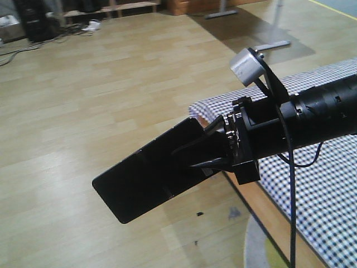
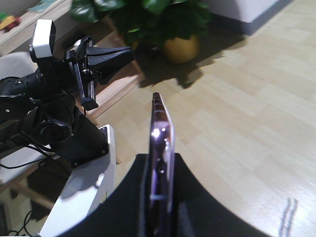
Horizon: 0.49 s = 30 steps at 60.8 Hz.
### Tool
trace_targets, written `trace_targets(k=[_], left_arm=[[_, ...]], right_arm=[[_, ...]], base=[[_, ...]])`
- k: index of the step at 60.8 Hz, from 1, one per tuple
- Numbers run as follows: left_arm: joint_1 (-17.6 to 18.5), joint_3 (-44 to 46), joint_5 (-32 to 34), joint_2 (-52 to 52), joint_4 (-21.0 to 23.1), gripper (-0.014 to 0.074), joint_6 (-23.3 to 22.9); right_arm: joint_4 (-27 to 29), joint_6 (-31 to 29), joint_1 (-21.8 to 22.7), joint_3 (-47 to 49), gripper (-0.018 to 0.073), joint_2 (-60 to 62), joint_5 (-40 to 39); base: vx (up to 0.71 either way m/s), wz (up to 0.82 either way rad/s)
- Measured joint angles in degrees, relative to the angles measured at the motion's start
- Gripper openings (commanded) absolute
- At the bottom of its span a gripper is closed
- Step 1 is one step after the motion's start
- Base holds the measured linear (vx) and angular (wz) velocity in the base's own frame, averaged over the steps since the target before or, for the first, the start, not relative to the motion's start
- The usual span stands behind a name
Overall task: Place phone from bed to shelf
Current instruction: 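Hold the phone in the right gripper while the base turns away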
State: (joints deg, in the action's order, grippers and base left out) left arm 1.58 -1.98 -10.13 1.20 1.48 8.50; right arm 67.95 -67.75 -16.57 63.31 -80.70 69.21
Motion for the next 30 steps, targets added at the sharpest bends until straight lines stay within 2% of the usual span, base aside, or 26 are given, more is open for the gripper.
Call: trace_targets(k=[30], left_arm=[[0.0,0.0,0.0,0.0,0.0,0.0001,0.0]], right_arm=[[0.0,0.0,0.0,0.0,-0.0002,0.0,0.1]], base=[[-0.1,0.4]])
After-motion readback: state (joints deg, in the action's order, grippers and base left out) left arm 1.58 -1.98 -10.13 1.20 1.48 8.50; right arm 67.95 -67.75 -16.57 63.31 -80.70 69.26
